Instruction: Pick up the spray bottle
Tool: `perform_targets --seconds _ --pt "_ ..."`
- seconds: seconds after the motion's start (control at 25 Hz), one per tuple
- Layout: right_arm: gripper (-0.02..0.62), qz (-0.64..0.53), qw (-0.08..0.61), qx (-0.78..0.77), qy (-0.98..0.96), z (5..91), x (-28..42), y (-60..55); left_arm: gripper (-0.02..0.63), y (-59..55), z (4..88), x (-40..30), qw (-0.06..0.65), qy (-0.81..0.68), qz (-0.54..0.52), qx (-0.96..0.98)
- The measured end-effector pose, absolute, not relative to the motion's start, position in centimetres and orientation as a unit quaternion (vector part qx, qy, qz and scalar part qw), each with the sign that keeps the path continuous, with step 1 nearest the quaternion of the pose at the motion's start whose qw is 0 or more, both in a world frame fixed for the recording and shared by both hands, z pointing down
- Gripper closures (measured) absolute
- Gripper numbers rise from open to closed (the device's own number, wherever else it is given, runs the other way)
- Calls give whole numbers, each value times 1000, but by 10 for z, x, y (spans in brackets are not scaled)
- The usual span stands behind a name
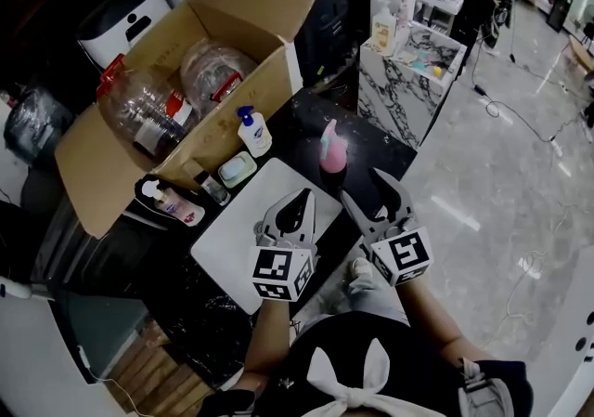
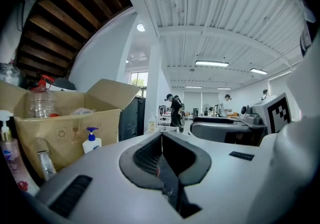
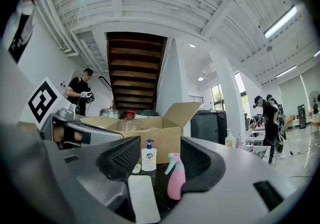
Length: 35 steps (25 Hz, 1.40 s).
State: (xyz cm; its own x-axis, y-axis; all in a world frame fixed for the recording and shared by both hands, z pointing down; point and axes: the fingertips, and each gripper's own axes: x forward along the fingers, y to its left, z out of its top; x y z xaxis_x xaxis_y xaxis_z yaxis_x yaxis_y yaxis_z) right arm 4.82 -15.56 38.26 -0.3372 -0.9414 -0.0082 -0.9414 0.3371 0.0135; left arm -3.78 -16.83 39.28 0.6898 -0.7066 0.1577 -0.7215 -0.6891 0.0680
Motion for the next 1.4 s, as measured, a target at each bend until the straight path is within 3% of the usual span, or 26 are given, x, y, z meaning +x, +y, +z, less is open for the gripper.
perform_targets --seconds 1.4 --pt "359 65 101 495 -860 467 68 -280 580 -256 429 -44 112 -471 100 869"
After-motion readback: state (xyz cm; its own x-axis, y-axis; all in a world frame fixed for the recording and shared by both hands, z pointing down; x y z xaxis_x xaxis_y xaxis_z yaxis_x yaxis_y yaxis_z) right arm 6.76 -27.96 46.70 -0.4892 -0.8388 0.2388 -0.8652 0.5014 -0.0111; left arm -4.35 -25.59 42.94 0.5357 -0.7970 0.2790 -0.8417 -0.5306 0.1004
